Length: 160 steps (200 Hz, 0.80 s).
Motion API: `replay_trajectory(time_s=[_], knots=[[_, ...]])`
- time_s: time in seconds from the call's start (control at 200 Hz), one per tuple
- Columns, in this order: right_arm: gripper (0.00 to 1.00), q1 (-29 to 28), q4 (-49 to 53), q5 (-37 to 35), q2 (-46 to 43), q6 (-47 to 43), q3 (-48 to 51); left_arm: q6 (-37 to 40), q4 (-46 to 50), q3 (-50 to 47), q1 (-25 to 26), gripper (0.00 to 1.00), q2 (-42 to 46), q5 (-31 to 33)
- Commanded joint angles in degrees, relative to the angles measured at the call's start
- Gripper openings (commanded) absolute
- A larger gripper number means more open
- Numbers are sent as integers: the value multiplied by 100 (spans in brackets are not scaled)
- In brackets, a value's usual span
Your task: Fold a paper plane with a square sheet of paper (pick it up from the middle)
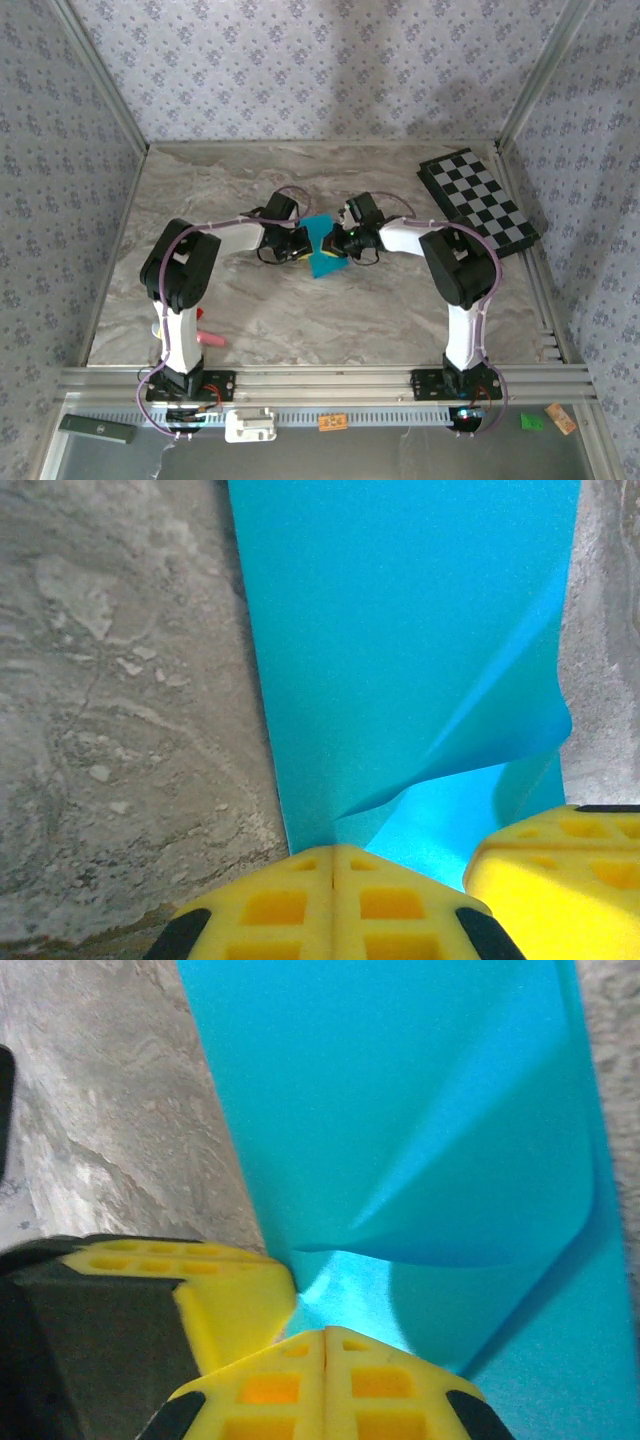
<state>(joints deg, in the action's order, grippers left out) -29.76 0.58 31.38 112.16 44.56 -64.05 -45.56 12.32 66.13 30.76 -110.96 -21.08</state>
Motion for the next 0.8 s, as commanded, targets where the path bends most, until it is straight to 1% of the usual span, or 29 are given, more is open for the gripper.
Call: replay_trajectory(time_s=[0.0, 0.285, 0.58, 0.75, 0.795], knots=[[4, -21, 120, 107, -114, -451, 86, 391, 558, 135, 8, 0, -216, 236], [4, -78, 186, 176, 151, -539, -33, 560, 558, 276, -2, 0, -287, 90], [4, -98, 441, -46, 319, -557, -2, 619, 566, 383, -5, 0, -260, -21], [4, -124, 875, -234, 393, -557, -69, 638, 539, 531, -2, 0, 3, -284], [4, -136, 999, -288, 410, -537, -99, 598, 499, 532, -1, 2, 138, -318]])
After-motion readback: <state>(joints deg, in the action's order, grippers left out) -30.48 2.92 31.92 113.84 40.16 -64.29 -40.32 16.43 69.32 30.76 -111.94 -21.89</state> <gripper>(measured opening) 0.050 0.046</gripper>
